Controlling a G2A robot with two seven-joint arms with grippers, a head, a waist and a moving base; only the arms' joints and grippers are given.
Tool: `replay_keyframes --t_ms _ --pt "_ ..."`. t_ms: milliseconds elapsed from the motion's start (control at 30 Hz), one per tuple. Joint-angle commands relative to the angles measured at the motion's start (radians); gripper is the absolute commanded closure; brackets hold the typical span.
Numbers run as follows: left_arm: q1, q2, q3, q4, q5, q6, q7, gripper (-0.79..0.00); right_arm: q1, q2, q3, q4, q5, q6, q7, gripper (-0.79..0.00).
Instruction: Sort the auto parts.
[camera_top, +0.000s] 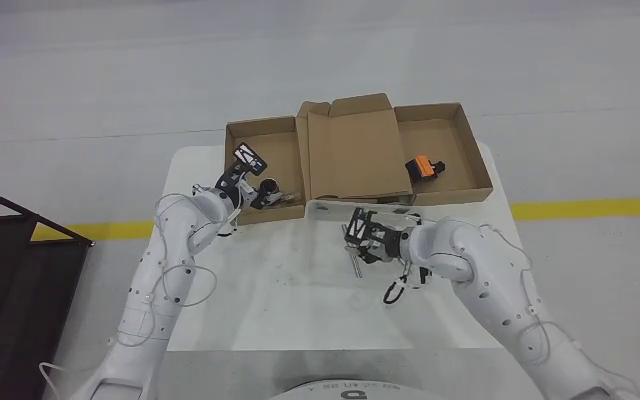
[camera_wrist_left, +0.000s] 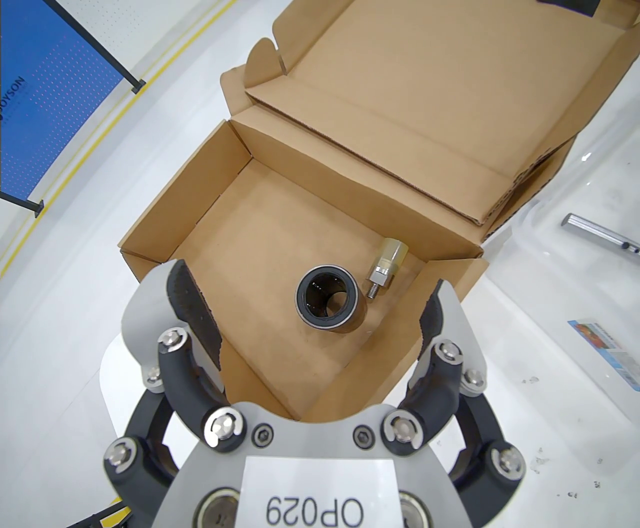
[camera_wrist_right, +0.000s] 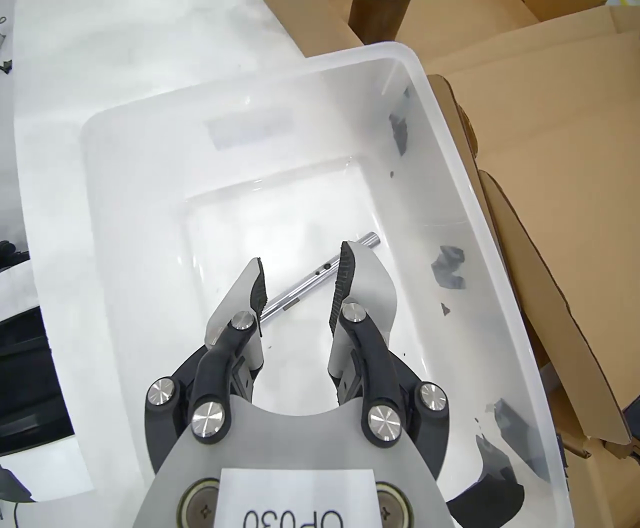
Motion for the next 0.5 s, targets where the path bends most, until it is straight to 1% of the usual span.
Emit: replay_keyframes --t_ms 0,300,467 --pt "0.000 0.000 0.000 0.000 0.000 0.000 0.000 -0.785 0.013 -0.003 -0.012 0.013 0.000 0.017 0.003 -0.354" --pt "0.000 0.000 0.000 0.000 0.000 0.000 0.000 -0.785 0.093 -0.027 -0.098 0.130 0.027 0.058 0.028 -0.357" --pt "0.000 0.000 0.000 0.000 0.000 0.000 0.000 -0.785 0.119 -0.035 -0.121 0.162 0.049 0.057 0.040 -0.357"
